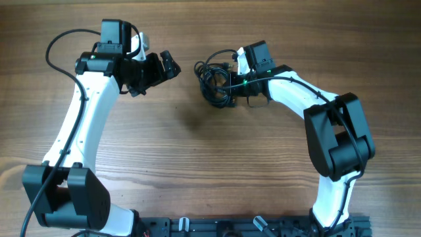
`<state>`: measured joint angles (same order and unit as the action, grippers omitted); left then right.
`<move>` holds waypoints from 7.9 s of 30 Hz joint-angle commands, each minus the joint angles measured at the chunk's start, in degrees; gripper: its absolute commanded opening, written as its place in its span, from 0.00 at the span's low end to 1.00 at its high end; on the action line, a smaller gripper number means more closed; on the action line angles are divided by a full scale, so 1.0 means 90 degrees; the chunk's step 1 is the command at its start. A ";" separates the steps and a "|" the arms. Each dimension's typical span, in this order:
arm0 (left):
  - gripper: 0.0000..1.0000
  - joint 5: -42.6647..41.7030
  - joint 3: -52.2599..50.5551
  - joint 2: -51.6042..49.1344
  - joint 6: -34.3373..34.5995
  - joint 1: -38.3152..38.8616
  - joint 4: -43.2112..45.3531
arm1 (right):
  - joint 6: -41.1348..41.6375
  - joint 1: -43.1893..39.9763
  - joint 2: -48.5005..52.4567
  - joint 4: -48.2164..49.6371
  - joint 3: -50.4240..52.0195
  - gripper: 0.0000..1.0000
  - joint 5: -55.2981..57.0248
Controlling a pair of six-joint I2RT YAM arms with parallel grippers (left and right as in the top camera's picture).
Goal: Untangle cables
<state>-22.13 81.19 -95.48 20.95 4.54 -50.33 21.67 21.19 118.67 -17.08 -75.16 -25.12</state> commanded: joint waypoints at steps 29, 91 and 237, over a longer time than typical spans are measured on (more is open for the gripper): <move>0.77 -0.3415 0.0100 0.0935 -0.2640 -0.0911 -0.0661 | 0.0007 -0.0384 -0.3104 -0.0899 -0.0102 0.04 -0.3708; 0.04 -0.3614 -0.0323 0.1802 -0.2382 -0.0362 0.0279 | -0.0549 0.0566 -0.2878 -0.1843 -0.0100 0.04 -0.0969; 0.47 -0.2086 -0.1586 0.0641 -0.1928 -0.0117 -0.0129 | 0.0442 0.0177 -0.2786 -0.1552 -0.0100 0.04 -0.2159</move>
<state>-39.40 70.81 -86.13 -1.76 1.89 -54.22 25.71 22.68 93.56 -31.33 -75.75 -43.66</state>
